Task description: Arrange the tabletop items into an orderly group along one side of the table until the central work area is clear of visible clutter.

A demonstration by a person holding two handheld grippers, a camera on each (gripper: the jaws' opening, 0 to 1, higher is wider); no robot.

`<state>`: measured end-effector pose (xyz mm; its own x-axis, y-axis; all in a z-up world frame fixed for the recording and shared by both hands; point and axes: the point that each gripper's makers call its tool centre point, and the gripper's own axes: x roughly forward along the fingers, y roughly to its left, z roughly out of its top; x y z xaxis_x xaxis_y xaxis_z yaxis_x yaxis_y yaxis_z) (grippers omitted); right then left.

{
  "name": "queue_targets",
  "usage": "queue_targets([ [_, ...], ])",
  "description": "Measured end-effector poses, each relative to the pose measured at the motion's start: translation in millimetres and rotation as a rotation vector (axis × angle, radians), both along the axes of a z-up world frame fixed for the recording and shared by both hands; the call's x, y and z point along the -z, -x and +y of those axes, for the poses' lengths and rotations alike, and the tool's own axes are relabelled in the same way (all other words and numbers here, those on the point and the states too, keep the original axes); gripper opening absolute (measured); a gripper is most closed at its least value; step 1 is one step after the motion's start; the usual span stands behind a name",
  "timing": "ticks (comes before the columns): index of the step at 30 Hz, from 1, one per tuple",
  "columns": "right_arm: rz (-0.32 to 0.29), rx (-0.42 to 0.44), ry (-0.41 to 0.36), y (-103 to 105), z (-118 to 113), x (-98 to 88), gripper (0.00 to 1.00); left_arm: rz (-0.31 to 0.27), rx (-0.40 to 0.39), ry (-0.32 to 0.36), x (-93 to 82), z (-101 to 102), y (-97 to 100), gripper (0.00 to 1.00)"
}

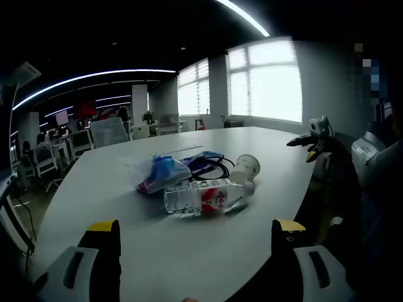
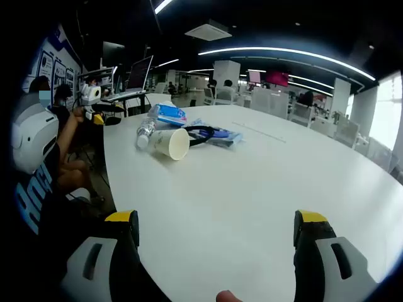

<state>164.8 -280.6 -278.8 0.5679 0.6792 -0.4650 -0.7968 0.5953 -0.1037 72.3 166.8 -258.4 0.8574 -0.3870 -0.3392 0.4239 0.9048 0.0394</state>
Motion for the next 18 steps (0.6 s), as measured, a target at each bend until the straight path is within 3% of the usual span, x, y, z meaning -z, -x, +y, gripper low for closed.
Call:
queue_targets([
  [11,0.003,-0.003,-0.009,-1,1,0.4,1.00,-0.007,-0.002,-0.002,0.6,-11,2.1,1.00],
  [18,0.006,-0.006,-0.005,0,0,0.9,1.00,-0.011,0.002,-0.002,-2.4,-4,2.2,0.99],
])
